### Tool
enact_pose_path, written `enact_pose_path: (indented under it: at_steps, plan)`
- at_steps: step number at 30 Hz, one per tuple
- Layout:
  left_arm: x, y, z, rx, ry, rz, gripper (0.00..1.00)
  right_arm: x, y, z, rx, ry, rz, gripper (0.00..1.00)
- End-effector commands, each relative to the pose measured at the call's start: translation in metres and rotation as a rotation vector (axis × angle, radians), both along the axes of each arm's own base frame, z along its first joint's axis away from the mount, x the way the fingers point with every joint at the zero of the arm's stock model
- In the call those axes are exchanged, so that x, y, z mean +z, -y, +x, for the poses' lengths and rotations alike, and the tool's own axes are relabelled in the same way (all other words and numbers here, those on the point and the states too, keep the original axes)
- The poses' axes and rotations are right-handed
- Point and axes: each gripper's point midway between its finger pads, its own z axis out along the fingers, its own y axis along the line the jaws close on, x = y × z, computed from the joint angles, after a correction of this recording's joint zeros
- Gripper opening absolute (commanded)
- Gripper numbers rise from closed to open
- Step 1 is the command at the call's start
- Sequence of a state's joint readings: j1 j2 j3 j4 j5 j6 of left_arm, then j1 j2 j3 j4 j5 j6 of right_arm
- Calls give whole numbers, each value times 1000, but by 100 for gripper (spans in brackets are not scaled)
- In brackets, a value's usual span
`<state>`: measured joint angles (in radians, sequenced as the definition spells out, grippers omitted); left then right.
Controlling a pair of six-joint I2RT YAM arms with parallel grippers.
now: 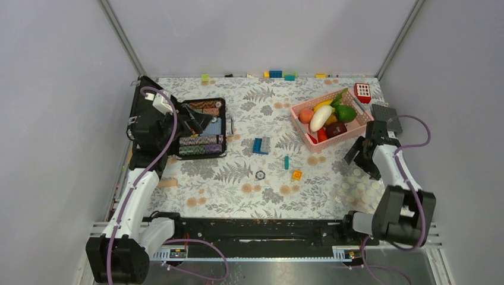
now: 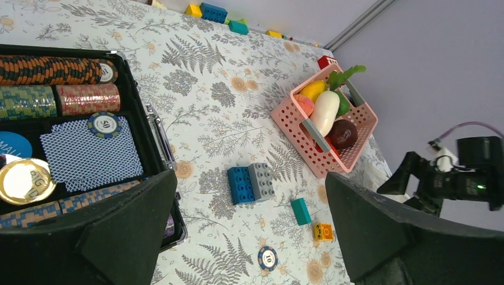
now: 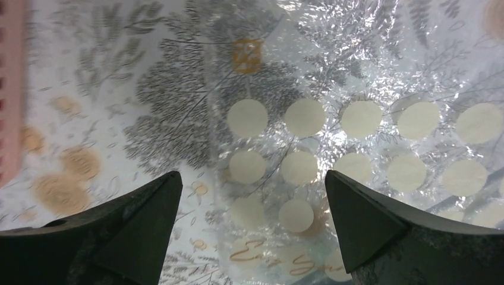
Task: Place the food in the zip-top bag and seal the zipper
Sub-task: Pick up the zipper food storage bag at the corner of the board.
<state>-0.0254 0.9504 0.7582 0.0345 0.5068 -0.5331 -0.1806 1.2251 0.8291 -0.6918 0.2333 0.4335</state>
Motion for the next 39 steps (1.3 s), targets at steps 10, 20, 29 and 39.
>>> enact_pose_path:
  at_steps: [10, 20, 29, 39]
  plan:
    - [13, 1, 3, -13, 80, 5, 99, -61, 10, 24, -11, -92, 89, 98]
    - [6, -7, 9, 36, 50, 29, 99, -65, 17, 21, -22, -100, 75, 84]
    - [5, -12, 10, 66, 52, 43, 99, -66, 22, 18, -43, -102, 65, 47]
    - [-1, -17, 13, 97, 28, 61, 99, -66, 20, 23, -2, -52, 72, 0]
